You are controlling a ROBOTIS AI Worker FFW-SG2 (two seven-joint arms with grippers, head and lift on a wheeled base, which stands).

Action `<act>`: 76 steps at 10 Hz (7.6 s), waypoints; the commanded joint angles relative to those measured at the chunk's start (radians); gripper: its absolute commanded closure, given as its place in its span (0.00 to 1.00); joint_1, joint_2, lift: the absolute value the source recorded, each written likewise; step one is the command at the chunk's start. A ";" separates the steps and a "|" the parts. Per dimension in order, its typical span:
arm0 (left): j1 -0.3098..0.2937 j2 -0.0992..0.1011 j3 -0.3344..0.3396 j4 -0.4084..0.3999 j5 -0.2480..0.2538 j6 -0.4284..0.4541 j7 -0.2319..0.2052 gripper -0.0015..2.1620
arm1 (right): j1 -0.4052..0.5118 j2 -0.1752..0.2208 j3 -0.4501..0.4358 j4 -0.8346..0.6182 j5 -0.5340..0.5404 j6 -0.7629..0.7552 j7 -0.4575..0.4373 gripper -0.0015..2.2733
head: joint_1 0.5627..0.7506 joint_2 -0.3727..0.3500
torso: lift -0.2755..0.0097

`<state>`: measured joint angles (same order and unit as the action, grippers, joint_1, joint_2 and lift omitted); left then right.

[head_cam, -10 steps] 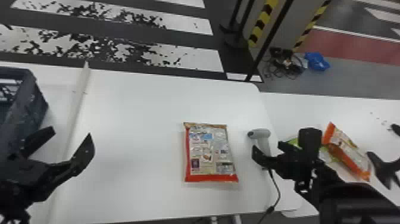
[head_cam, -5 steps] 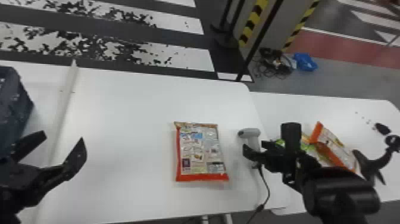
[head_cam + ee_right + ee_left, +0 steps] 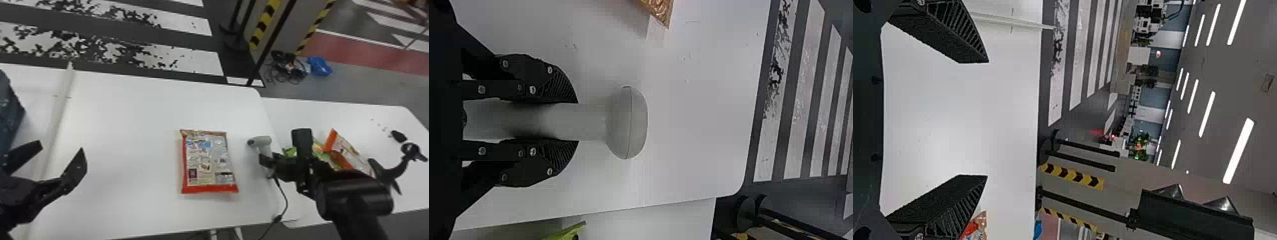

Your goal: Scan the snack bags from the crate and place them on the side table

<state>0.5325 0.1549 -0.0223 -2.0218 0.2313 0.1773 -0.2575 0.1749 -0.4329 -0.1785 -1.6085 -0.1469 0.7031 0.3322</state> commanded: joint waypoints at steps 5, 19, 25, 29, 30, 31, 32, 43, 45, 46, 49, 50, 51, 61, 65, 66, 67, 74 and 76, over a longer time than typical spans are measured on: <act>0.001 0.000 -0.011 -0.009 -0.003 0.000 0.008 0.02 | 0.183 0.046 -0.105 -0.347 -0.062 0.168 -0.001 0.99 | 0.70 0.06 | 0.68; 0.011 -0.011 -0.048 -0.009 -0.006 0.003 0.024 0.02 | 0.296 0.100 -0.018 -0.588 -0.069 0.333 0.022 0.99 | 0.70 0.20 | 0.68; 0.020 -0.011 -0.051 -0.017 -0.006 0.003 0.024 0.02 | 0.218 0.069 -0.075 -0.475 -0.072 0.281 0.015 0.99 | 0.70 0.16 | 0.68; 0.021 -0.017 -0.061 -0.020 -0.020 0.012 0.037 0.02 | 0.089 0.003 -0.050 -0.215 -0.071 0.128 -0.001 0.99 | 0.70 0.06 | 0.68; 0.017 -0.018 -0.062 -0.020 -0.033 0.034 0.038 0.02 | 0.063 -0.006 -0.042 -0.160 -0.068 0.094 -0.004 0.99 | 0.70 0.04 | 0.68; 0.014 -0.020 -0.067 -0.020 -0.038 0.043 0.038 0.02 | 0.032 -0.018 -0.021 -0.108 -0.066 0.076 -0.004 0.99 | 0.70 0.03 | 0.68; 0.011 -0.020 -0.067 -0.020 -0.040 0.043 0.038 0.02 | -0.002 -0.026 0.001 -0.056 -0.059 0.048 -0.004 0.99 | 0.70 0.03 | 0.68; -0.012 -0.020 -0.062 -0.003 -0.040 0.046 0.046 0.02 | 0.011 -0.029 -0.013 -0.096 -0.100 0.039 -0.058 0.02 | 0.70 0.03 | 0.68; -0.016 -0.020 -0.061 -0.003 -0.040 0.049 0.049 0.02 | 0.106 -0.020 -0.099 -0.257 -0.195 0.118 -0.039 0.03 | 0.70 0.03 | 0.68; -0.017 -0.020 -0.061 -0.005 -0.040 0.049 0.057 0.02 | 0.144 -0.012 -0.136 -0.315 -0.258 0.161 -0.005 0.03 | 0.70 0.03 | 0.68; -0.006 -0.015 -0.096 -0.015 -0.075 0.015 0.162 0.02 | 0.173 0.023 -0.165 -0.352 -0.356 0.296 0.131 0.04 | 0.70 0.13 | 0.68; -0.006 -0.015 -0.096 -0.015 -0.075 0.009 0.162 0.02 | 0.175 0.026 -0.156 -0.340 -0.362 0.309 0.159 0.04 | 0.70 0.14 | 0.68; -0.006 -0.015 -0.099 -0.015 -0.075 0.006 0.162 0.02 | 0.169 0.026 -0.141 -0.315 -0.365 0.309 0.188 0.04 | 0.70 0.16 | 0.68; -0.002 -0.014 -0.102 -0.006 -0.073 0.006 0.156 0.02 | 0.032 0.010 0.065 -0.047 -0.241 0.174 0.315 0.28 | 0.70 0.24 | 0.68; 0.000 -0.011 -0.096 -0.008 -0.070 0.006 0.156 0.02 | 0.052 0.006 0.022 -0.085 -0.272 0.189 0.355 0.99 | 0.70 0.26 | 0.68; 0.000 -0.012 -0.094 -0.009 -0.070 0.006 0.158 0.02 | 0.071 0.008 -0.030 -0.128 -0.303 0.204 0.358 0.99 | 0.70 0.27 | 0.68; 0.000 -0.012 -0.094 -0.008 -0.070 0.006 0.159 0.02 | 0.083 0.008 -0.095 -0.165 -0.349 0.232 0.367 0.99 | 0.70 0.26 | 0.68; 0.011 -0.011 -0.116 -0.086 -0.081 0.009 0.216 0.02 | -0.002 0.042 -0.501 -0.018 -0.589 0.214 0.281 0.99 | 0.70 0.03 | 0.68; 0.023 -0.009 -0.114 -0.112 -0.082 0.012 0.216 0.02 | -0.043 0.039 -0.587 0.094 -0.639 0.134 0.192 0.99 | 0.70 0.03 | 0.68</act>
<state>0.5519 0.1455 -0.1370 -2.1264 0.1489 0.1873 -0.0413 0.1437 -0.3917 -0.7433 -1.5464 -0.7722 0.8596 0.5263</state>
